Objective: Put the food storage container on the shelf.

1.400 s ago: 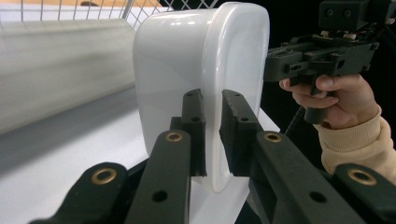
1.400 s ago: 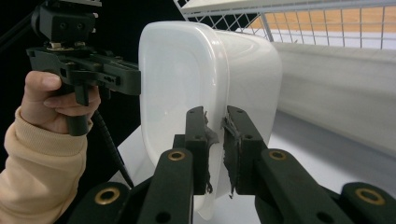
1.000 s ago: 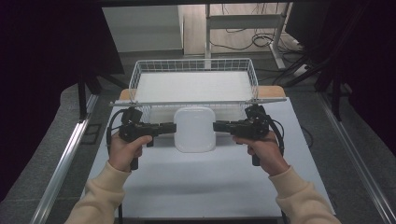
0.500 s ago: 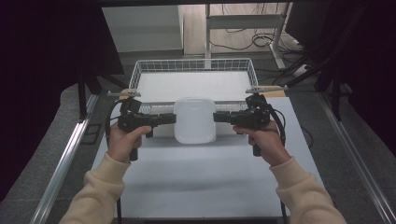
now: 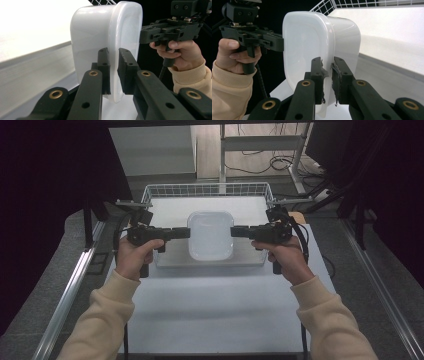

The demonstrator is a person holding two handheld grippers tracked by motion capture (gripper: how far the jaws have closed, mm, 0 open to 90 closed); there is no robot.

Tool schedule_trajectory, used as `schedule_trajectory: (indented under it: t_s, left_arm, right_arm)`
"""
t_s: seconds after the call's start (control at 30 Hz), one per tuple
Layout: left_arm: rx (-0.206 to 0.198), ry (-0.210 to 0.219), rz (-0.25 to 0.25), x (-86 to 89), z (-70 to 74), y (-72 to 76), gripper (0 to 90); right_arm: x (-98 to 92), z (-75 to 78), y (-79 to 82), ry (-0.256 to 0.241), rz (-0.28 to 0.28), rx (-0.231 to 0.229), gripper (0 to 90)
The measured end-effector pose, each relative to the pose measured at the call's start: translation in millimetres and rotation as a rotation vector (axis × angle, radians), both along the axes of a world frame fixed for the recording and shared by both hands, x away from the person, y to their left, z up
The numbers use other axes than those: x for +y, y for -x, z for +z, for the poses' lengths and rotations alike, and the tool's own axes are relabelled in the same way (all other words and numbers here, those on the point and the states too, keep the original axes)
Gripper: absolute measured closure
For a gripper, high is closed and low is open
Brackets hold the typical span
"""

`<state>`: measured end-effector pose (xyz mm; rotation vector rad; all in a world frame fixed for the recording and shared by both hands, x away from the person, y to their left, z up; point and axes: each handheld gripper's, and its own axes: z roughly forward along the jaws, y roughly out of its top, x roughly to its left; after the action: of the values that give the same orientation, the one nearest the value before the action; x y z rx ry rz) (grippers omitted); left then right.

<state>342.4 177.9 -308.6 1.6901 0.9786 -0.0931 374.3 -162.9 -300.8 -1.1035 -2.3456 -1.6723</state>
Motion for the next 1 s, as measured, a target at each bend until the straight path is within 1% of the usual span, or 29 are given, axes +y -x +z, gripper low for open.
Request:
schedule_trajectory:
  t_s: [0.2,0.3,0.43,0.53,0.7,0.73,0.77,0.87,1.0]
  left_arm:
    - [0.001,0.012,0.001,1.3,5.2,-7.8,81.1]
    - [0.004,0.019,0.001,2.0,9.5,-13.3,81.1]
    - [-0.002,0.010,0.003,1.6,18.4,-23.4,81.1]
    - [0.002,0.008,0.005,1.7,23.7,-32.5,81.1]
    - [0.011,0.006,0.010,2.8,30.2,-49.3,81.2]
    - [0.019,0.007,0.011,3.3,31.7,-54.6,81.2]
    - [0.020,0.010,0.011,3.8,32.0,-58.5,81.2]
    - [0.031,0.016,0.012,4.9,32.4,-68.0,81.2]
    - [0.062,0.028,0.011,7.1,29.6,-80.9,81.3]
  right_arm:
    - [1.2,8.6,-7.1,0.012,-0.003,-0.005,79.3]
    - [1.6,13.0,-12.2,0.005,-0.003,-0.003,79.4]
    - [1.7,19.2,-21.3,-0.001,-0.007,-0.001,79.4]
    - [1.7,23.6,-30.0,-0.006,-0.009,0.007,79.3]
    - [2.8,28.5,-49.3,-0.025,-0.015,0.020,79.3]
    - [3.1,29.2,-52.1,-0.027,-0.015,0.025,79.3]
    - [3.7,30.4,-57.9,-0.028,-0.016,0.033,79.3]
    - [4.9,32.1,-67.9,-0.027,-0.017,0.043,79.3]
    - [6.6,31.3,-81.3,-0.026,-0.019,0.065,79.3]
